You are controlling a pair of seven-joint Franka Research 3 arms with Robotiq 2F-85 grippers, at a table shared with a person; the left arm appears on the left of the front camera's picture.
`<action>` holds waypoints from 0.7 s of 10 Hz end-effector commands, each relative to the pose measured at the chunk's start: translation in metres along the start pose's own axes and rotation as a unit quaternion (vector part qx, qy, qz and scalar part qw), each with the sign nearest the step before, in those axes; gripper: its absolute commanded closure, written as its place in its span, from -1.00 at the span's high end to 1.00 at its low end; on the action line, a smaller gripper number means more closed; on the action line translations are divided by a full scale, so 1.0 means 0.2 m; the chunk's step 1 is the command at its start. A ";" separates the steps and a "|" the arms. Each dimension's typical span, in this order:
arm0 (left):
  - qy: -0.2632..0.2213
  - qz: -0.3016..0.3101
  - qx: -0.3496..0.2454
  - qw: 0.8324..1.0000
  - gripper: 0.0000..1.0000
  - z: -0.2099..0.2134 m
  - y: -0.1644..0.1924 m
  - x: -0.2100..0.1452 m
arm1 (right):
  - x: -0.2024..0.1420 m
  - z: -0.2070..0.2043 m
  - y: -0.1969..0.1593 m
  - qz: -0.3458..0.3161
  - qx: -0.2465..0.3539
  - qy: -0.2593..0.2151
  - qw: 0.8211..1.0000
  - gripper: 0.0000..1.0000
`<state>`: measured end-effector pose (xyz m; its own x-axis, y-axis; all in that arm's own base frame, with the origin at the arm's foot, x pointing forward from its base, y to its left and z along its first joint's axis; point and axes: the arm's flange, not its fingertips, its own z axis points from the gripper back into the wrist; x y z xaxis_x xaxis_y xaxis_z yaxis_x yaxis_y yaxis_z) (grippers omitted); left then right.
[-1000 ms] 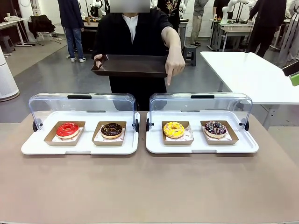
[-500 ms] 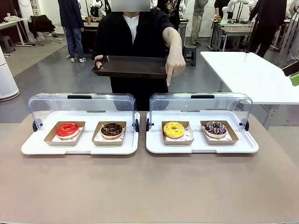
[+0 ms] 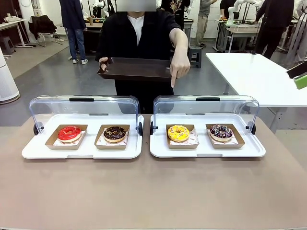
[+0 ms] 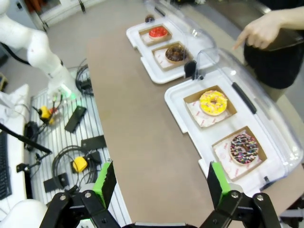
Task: Provide the desired donut to the person.
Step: Pick up and lift the Paper togo box containing the Donut pointed at by the person.
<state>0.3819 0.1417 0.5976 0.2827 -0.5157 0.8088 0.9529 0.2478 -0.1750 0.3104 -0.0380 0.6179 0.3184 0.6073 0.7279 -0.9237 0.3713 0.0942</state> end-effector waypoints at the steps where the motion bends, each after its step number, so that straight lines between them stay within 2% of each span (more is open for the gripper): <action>1: -0.004 -0.002 -0.001 1.000 1.00 0.00 0.00 0.00 | 0.22 -0.17 -0.02 0.027 -0.002 0.091 0.996 1.00; 4: -0.004 -0.002 -0.001 1.000 1.00 0.00 0.00 0.00 | 0.53 -0.64 -0.03 0.091 0.019 0.176 0.980 1.00; 5: -0.004 -0.002 -0.001 1.000 1.00 0.00 0.00 0.00 | 0.54 -0.83 -0.02 0.118 0.007 0.220 0.968 1.00; 7: -0.004 -0.002 -0.001 1.000 1.00 0.00 0.00 0.00 | 0.41 -1.22 0.03 0.160 -0.021 0.288 0.944 1.00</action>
<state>0.3824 0.1415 0.5970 0.2841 -0.5158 0.8082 0.9526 0.2479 -0.1766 0.3822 0.1814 0.5414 0.0887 0.9485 0.3041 -0.9929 0.1083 -0.0483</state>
